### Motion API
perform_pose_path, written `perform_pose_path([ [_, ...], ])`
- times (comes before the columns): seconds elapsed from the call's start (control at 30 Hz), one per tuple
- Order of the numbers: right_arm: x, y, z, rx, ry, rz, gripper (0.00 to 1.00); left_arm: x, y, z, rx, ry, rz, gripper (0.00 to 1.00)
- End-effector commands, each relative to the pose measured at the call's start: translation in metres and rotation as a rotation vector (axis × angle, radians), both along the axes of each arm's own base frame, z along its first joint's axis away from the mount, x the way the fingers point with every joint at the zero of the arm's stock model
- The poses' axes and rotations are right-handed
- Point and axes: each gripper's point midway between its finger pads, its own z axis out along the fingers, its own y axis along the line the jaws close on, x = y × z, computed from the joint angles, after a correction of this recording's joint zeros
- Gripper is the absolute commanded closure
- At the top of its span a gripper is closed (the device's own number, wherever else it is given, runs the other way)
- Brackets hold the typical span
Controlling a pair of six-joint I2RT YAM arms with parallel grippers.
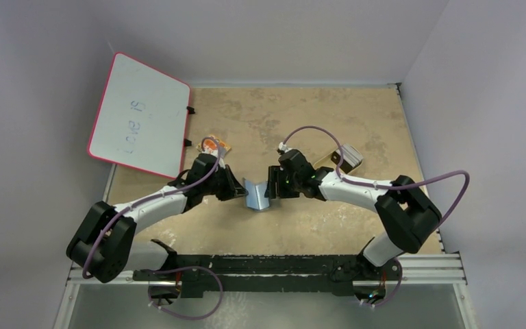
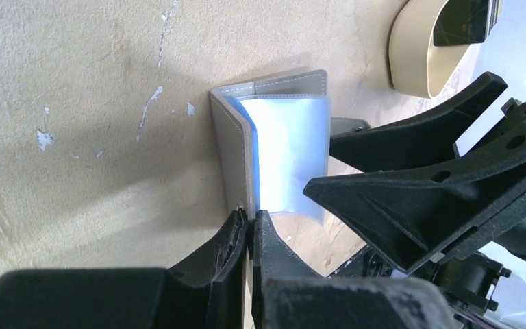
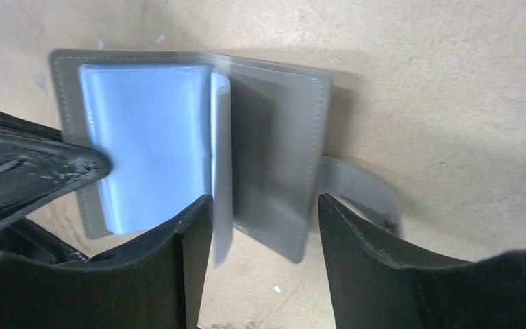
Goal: Put the credit cards into the card holder
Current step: Open the card holder at the center of the board.
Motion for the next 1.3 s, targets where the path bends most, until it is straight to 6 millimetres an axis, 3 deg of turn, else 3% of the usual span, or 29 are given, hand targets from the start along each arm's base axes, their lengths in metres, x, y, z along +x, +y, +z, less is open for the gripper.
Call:
perform_pose_path([
  [0.0, 0.005, -0.022, -0.002, -0.096, -0.030, -0.060, 0.42, 0.007, 0.001, 0.004, 0.031, -0.059, -0.020, 1.00],
  [0.1, 0.012, -0.023, -0.003, -0.111, -0.051, -0.083, 0.45, 0.005, 0.001, 0.005, 0.025, -0.068, -0.030, 1.00],
  [0.3, 0.011, -0.021, -0.016, -0.114, -0.037, -0.070, 0.52, 0.003, -0.018, 0.030, -0.127, -0.126, -0.073, 1.00],
  [0.5, 0.012, -0.034, -0.027, -0.177, -0.037, -0.103, 0.59, 0.002, 0.007, -0.011, 0.064, -0.025, -0.018, 1.00],
  [0.57, 0.012, -0.041, -0.032, -0.213, -0.036, -0.115, 0.61, 0.001, 0.009, -0.015, 0.077, -0.015, -0.014, 0.99],
  [0.7, 0.011, -0.047, -0.036, -0.252, -0.035, -0.117, 0.64, 0.002, 0.008, -0.013, 0.067, -0.023, -0.013, 0.87],
  [0.97, 0.015, -0.031, -0.021, -0.180, -0.069, -0.073, 0.64, 0.005, -0.001, -0.008, 0.019, -0.038, -0.029, 0.73],
  [1.27, 0.020, -0.015, 0.006, -0.106, -0.102, -0.037, 0.63, 0.006, -0.003, -0.004, 0.002, -0.048, -0.029, 0.67],
])
